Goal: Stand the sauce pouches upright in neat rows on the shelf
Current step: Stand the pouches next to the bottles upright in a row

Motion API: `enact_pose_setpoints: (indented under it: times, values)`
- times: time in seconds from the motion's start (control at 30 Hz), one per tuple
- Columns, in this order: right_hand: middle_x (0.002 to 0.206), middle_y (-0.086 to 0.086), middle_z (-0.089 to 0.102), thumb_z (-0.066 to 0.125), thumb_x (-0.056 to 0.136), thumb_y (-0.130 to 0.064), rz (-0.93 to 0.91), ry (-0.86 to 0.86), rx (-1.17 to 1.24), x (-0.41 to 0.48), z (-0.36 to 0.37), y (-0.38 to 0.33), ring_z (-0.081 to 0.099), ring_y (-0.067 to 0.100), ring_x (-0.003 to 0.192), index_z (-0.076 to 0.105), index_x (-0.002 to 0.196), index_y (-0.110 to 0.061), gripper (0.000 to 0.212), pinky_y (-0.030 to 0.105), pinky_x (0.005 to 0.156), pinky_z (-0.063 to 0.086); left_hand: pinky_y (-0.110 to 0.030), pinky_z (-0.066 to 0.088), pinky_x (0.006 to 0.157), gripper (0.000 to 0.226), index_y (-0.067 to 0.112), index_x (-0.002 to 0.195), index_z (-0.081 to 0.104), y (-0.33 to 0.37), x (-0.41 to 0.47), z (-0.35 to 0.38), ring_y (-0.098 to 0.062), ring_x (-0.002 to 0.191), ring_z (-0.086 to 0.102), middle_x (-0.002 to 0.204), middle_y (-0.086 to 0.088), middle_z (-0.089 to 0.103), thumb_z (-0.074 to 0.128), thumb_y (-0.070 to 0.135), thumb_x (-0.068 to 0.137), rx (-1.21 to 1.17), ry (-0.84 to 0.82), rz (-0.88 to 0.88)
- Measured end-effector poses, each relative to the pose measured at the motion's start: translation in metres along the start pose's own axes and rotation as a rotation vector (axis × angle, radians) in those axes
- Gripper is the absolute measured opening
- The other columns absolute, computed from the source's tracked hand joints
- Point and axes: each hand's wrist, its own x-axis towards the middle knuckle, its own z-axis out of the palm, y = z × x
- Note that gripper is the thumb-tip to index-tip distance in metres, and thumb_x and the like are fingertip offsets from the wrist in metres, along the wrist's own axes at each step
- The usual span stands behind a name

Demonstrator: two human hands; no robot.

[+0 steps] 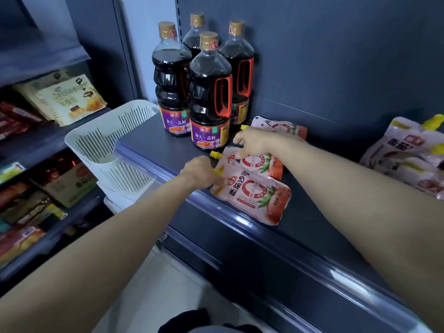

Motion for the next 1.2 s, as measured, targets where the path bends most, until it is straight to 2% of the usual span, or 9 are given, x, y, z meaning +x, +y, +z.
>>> enact_pose_setpoints:
  times: [0.13, 0.33, 0.4, 0.47, 0.53, 0.77, 1.0, 1.07, 1.2]
  values:
    - [0.136, 0.019, 0.052, 0.064, 0.087, -0.022, 0.02, -0.062, -0.046, 0.016, 0.005, -0.003, 0.053, 0.035, 0.122, 0.049, 0.131, 0.003, 0.053, 0.044, 0.102, 0.047, -0.026, 0.031, 0.047, 0.039, 0.014, 0.064, 0.044, 0.0, 0.008, -0.001, -0.014, 0.056, 0.042, 0.064, 0.002, 0.046, 0.078, 0.034, 0.069, -0.023, -0.002, 0.023]
    - [0.129, 0.014, 0.057, 0.068, 0.081, -0.013, 0.034, -0.071, -0.024, 0.031, 0.007, -0.004, 0.058, 0.03, 0.114, 0.053, 0.128, -0.001, 0.051, 0.039, 0.094, 0.053, -0.022, 0.03, 0.05, 0.037, 0.019, 0.065, 0.041, -0.002, 0.013, -0.002, -0.009, 0.06, 0.038, 0.071, 0.004, 0.046, 0.078, 0.022, 0.068, -0.185, -0.015, 0.069]
    - [0.109, 0.012, 0.063, 0.071, 0.078, -0.013, 0.02, -0.077, 0.018, 0.031, 0.003, -0.004, 0.061, 0.027, 0.097, 0.06, 0.115, 0.0, 0.04, 0.034, 0.076, 0.055, -0.023, 0.031, 0.051, 0.035, 0.017, 0.068, 0.041, -0.002, 0.012, -0.004, -0.012, 0.062, 0.039, 0.072, 0.003, 0.045, 0.077, 0.019, 0.069, -0.236, -0.015, 0.078]
    - [0.079, 0.006, 0.053, 0.073, 0.075, -0.011, 0.01, -0.057, 0.079, 0.027, -0.004, 0.0, 0.049, 0.019, 0.07, 0.059, 0.083, -0.005, 0.017, 0.025, 0.053, 0.039, -0.023, 0.033, 0.052, 0.033, 0.016, 0.072, 0.042, 0.0, 0.01, -0.006, -0.013, 0.063, 0.041, 0.071, 0.003, 0.046, 0.075, 0.017, 0.071, -0.289, -0.012, 0.096]
    - [0.065, -0.001, 0.04, 0.074, 0.073, -0.008, 0.009, -0.019, 0.152, 0.02, -0.013, 0.008, 0.036, 0.014, 0.058, 0.045, 0.062, -0.014, 0.032, 0.024, 0.047, 0.029, -0.024, 0.041, 0.057, 0.033, 0.017, 0.074, 0.043, 0.006, 0.007, -0.008, -0.013, 0.065, 0.045, 0.073, 0.002, 0.049, 0.076, 0.017, 0.071, -0.364, -0.007, 0.125]
    - [0.068, 0.001, 0.054, 0.078, 0.068, -0.005, 0.031, 0.149, 0.23, -0.035, -0.053, 0.043, 0.047, 0.015, 0.058, 0.063, 0.084, -0.015, 0.024, 0.021, 0.052, 0.035, -0.025, 0.038, 0.053, 0.034, 0.015, 0.078, 0.045, 0.05, -0.021, -0.021, -0.015, 0.061, 0.045, 0.068, -0.001, 0.052, 0.078, 0.012, 0.07, -0.441, 0.105, 0.296]
    - [0.061, -0.001, 0.053, 0.076, 0.071, 0.002, 0.106, 0.169, 0.187, -0.097, -0.078, 0.077, 0.049, 0.01, 0.053, 0.058, 0.068, -0.017, 0.026, 0.019, 0.046, 0.037, -0.017, 0.039, 0.043, 0.039, 0.019, 0.07, 0.039, 0.1, -0.051, -0.023, -0.007, 0.048, 0.047, 0.055, 0.005, 0.055, 0.076, 0.006, 0.072, -0.43, 0.126, 0.51]
    - [0.061, 0.001, 0.051, 0.075, 0.072, 0.003, 0.12, 0.183, 0.218, -0.107, -0.078, 0.083, 0.049, 0.011, 0.053, 0.055, 0.063, -0.016, 0.029, 0.02, 0.047, 0.042, -0.01, 0.037, 0.04, 0.038, 0.018, 0.069, 0.039, 0.111, -0.058, -0.018, 0.005, 0.043, 0.052, 0.045, 0.012, 0.059, 0.074, 0.003, 0.073, -0.433, 0.123, 0.554]
    - [0.061, 0.008, 0.05, 0.072, 0.072, 0.006, 0.146, 0.136, 0.218, -0.124, -0.075, 0.094, 0.052, 0.02, 0.058, 0.053, 0.062, -0.009, 0.025, 0.034, 0.064, 0.056, -0.009, 0.034, 0.037, 0.036, 0.017, 0.07, 0.041, 0.127, -0.07, -0.008, 0.008, 0.038, 0.048, 0.045, 0.012, 0.058, 0.076, 0.011, 0.073, -0.42, 0.108, 0.603]
